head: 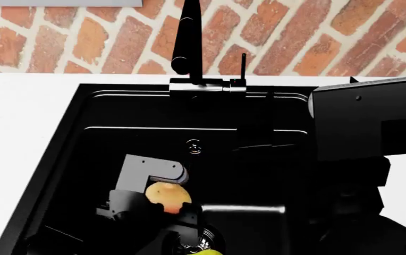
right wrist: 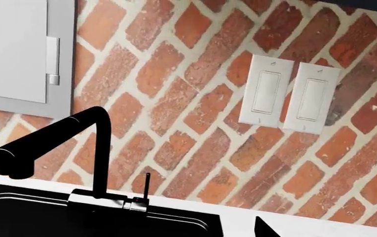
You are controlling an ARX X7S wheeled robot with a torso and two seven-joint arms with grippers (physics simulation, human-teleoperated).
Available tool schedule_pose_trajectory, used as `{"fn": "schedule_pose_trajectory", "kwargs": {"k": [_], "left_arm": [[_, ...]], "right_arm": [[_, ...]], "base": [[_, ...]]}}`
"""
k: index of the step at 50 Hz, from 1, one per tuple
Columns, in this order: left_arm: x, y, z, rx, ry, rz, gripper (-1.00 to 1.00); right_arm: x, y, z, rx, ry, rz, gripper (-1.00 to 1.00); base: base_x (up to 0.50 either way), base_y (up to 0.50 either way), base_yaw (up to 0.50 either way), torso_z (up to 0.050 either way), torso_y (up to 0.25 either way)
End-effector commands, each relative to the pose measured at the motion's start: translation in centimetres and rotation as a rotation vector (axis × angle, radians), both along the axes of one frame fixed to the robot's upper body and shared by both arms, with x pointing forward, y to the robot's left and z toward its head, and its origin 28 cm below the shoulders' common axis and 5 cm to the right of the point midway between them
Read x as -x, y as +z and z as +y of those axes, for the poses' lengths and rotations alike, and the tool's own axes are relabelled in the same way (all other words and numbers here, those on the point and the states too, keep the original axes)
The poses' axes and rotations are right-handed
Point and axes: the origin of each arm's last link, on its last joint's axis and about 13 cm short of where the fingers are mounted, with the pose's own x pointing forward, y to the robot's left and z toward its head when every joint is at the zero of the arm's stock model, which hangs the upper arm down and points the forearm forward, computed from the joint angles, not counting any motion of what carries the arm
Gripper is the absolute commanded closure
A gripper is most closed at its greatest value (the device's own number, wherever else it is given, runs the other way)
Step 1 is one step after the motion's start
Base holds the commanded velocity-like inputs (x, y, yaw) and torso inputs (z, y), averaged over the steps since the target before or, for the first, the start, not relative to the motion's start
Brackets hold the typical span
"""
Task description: There is a mixed pile of frozen fruits and vegetables on the counter. Locate all the frozen vegetables and place the items in a bowl on the counter. Take all the frozen fruits and defrost them in a running sink.
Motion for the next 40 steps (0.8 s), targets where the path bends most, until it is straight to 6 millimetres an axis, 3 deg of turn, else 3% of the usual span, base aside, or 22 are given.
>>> {"fn": "schedule_pose_trajectory", "kwargs": {"k": [1, 10, 19, 20, 29, 40], "left_arm": [[-0.1, -2.1, 0.4, -0.007, 0.070, 0.067, 1.00], [0.2, -3.2, 0.7, -0.027, 0.080, 0.102, 1.00], [0.0, -3.1, 0.7, -0.024, 0.089, 0.108, 1.00], [0.0, -3.0, 0.7, -0.019, 0.090, 0.117, -1.00], [-0.3, -2.2, 0.4, -0.036, 0.104, 0.060, -1.00], [0.9, 3.5, 0.1, -0.022, 0.067, -0.124, -1.00]], "right_arm": [[-0.4, -0.1, 0.2, 0.000, 0.014, 0.005, -1.00], [-0.5, -0.3, 0.2, 0.000, 0.016, 0.013, -1.00], [-0.6, -0.4, 0.3, 0.002, 0.022, 0.018, -1.00], [-0.6, -0.4, 0.3, -0.001, 0.024, 0.018, -1.00], [-0.7, -0.5, 0.3, -0.004, 0.031, 0.022, -1.00], [-1.0, -0.8, 0.6, 0.003, 0.041, 0.032, -1.00]], "base": [[0.00, 0.00, 0.00, 0.000, 0.000], [0.00, 0.00, 0.00, 0.000, 0.001], [0.00, 0.00, 0.00, 0.000, 0.000], [0.00, 0.00, 0.00, 0.000, 0.000], [0.00, 0.00, 0.00, 0.000, 0.000], [0.00, 0.00, 0.00, 0.000, 0.001]]}}
